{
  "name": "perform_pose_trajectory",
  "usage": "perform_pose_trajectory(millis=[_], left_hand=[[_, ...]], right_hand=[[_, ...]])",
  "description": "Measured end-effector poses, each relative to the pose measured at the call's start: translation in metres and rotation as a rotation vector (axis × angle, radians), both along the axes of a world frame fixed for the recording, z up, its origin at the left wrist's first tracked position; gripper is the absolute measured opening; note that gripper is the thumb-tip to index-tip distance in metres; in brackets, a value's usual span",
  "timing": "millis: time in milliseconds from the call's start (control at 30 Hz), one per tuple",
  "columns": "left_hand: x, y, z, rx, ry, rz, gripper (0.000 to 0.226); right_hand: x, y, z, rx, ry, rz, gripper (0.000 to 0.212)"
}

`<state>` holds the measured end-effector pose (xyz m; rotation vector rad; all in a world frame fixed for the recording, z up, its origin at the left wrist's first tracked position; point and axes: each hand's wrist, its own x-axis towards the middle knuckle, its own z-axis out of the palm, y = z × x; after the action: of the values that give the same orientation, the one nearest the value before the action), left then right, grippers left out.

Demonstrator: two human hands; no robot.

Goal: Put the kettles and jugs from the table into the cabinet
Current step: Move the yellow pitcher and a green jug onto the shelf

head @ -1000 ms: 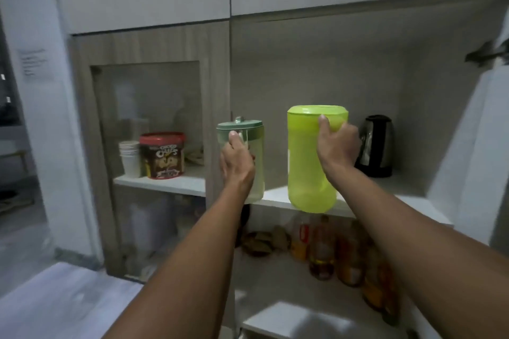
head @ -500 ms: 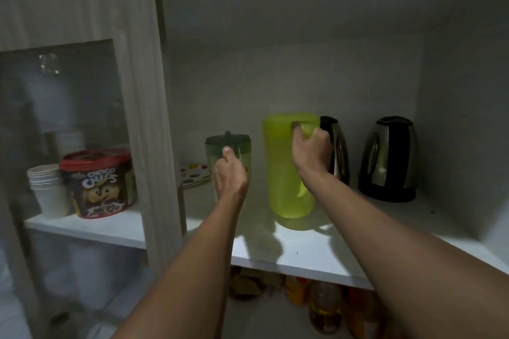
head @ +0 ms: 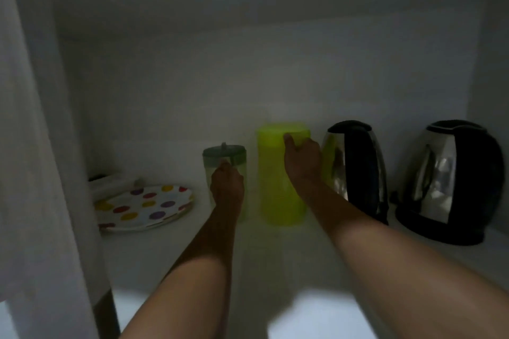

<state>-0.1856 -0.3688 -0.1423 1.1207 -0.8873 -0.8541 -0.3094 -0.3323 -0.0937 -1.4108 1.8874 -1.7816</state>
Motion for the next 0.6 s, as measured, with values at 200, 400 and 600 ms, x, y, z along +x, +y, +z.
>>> perform_pose_trajectory(millis=[200,400,600], left_hand=[[-0.004,-0.044,-0.003,0.076,-0.132,-0.017,0.063],[-0.004,-0.064,-0.005,0.133,-0.237,-0.078,0.071],[-0.017,-0.039,-0.005,0.325,-0.203,0.011,0.092]], right_hand=[[-0.009,-0.042,0.0,0.017,-0.094,0.022,0.063],[-0.018,-0.055,-0.003,0.031,-0.118,0.08,0.071],[-0.027,-0.041,0.001,0.166,-0.061,0.145,0.077]])
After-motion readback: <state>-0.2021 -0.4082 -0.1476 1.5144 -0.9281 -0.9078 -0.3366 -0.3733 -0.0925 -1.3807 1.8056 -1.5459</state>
